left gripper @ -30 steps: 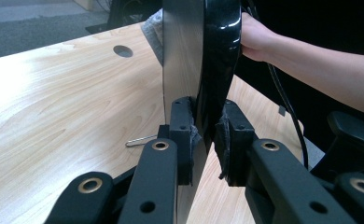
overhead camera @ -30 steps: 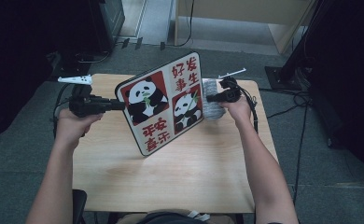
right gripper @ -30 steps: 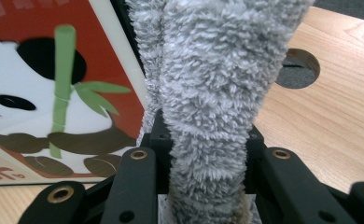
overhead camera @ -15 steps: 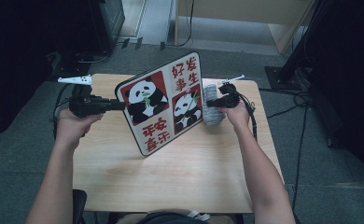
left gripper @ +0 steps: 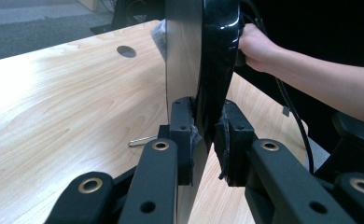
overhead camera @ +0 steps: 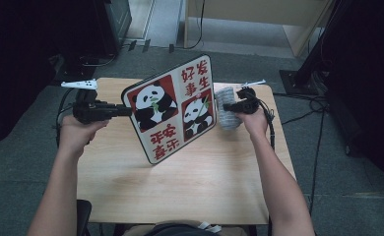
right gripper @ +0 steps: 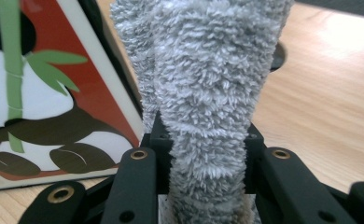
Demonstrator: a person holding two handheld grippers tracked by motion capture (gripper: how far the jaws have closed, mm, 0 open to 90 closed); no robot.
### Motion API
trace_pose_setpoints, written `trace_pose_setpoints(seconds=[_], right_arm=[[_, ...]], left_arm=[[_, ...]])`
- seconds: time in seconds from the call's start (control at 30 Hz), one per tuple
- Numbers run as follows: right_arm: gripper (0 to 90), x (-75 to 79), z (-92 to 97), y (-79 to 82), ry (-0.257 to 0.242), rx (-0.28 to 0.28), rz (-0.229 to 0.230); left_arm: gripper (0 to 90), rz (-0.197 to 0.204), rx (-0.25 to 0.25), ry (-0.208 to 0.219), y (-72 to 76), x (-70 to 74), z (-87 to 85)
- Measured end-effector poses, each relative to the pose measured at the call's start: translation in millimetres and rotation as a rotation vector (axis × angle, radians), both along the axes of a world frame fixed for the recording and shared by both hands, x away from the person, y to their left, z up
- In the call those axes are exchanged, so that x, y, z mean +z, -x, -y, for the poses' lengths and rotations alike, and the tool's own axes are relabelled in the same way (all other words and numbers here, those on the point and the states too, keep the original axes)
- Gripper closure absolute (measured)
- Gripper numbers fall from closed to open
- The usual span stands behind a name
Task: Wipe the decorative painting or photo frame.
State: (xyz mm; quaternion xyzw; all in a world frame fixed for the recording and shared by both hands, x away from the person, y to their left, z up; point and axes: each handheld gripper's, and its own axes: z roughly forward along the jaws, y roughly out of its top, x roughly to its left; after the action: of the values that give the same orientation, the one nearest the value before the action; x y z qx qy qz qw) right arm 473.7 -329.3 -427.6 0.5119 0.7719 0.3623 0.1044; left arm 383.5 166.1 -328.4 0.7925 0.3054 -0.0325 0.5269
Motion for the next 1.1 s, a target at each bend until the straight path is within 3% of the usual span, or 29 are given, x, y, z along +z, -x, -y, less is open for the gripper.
trace_pose_setpoints(seconds=[0.23,0.4,0.53,0.93,1.1], right_arm=[[68.6,9.9,18.8,8.8,0.005,-0.022,0.009],[68.5,7.8,32.9,18.2,0.023,-0.033,-0.004],[68.4,3.3,43.1,27.4,0.009,-0.057,-0.003],[67.9,-25.6,60.0,42.8,0.036,-0.086,-0.033],[67.1,-45.6,61.1,42.5,0.004,-0.098,-0.048]], left_arm=[[78.3,0.000,0.001,-0.003,0.0,0.2,0.1],[78.3,-0.001,0.001,-0.003,0.0,0.2,0.2],[78.3,-0.001,0.001,-0.003,0.0,0.2,0.2],[78.3,0.000,0.003,-0.007,1.0,0.7,0.7],[78.2,-0.002,0.006,-0.005,0.8,0.4,0.5]])
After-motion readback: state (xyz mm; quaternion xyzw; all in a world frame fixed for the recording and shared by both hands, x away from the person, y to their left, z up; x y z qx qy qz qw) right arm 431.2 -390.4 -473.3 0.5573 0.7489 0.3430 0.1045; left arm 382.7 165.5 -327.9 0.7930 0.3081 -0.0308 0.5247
